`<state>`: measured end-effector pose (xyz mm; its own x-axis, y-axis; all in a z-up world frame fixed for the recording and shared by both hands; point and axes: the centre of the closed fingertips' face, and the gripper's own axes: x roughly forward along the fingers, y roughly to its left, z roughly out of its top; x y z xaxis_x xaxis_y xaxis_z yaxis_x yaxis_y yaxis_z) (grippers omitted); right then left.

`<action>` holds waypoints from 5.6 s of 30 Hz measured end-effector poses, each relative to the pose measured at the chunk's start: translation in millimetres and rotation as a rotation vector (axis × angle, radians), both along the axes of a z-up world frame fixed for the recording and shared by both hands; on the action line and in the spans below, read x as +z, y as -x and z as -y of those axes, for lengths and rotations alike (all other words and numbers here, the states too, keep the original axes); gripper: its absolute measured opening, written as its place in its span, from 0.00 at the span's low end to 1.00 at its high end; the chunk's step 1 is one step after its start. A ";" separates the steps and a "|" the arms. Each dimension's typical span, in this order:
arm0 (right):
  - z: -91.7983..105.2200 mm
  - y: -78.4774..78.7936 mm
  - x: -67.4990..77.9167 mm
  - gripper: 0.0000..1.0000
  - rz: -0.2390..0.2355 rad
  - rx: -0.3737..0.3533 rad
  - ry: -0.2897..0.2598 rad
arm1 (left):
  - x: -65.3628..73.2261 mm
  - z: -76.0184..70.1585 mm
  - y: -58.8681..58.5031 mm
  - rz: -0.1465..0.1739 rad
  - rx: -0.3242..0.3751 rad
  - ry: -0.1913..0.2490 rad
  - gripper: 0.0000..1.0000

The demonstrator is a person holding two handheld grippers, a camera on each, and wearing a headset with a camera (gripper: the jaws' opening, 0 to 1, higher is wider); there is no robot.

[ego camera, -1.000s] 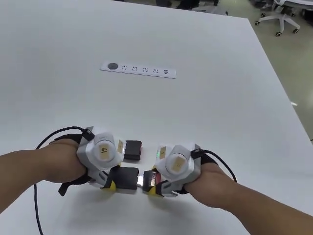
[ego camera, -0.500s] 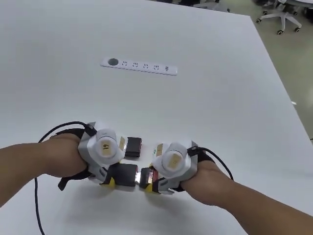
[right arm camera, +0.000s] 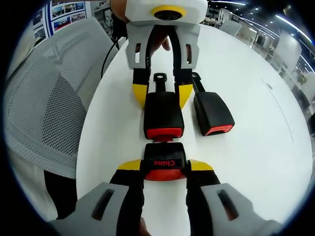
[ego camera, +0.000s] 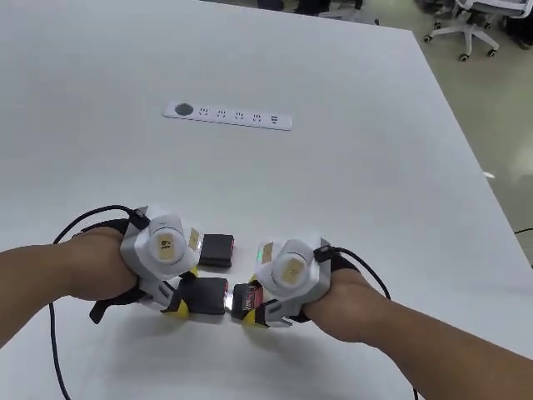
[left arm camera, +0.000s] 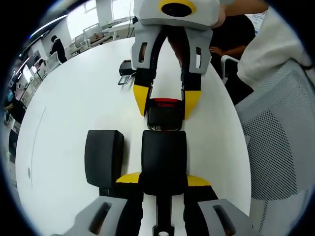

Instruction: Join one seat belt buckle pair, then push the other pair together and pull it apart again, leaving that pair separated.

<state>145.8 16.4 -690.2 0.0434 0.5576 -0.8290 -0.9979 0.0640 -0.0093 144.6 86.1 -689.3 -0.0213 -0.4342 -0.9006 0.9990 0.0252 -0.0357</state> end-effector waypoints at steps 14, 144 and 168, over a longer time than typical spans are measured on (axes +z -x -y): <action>-0.3 2.0 0.3 0.33 -0.001 -0.012 0.003 | -0.9 0.5 -0.5 0.004 0.022 -0.051 0.33; 10.9 -76.4 -0.8 0.33 0.024 0.024 0.113 | -8.4 5.0 -79.0 0.011 -0.026 -0.085 0.33; 9.9 -81.1 2.8 0.32 0.037 0.020 0.108 | -4.4 7.3 -85.5 0.008 -0.015 -0.086 0.33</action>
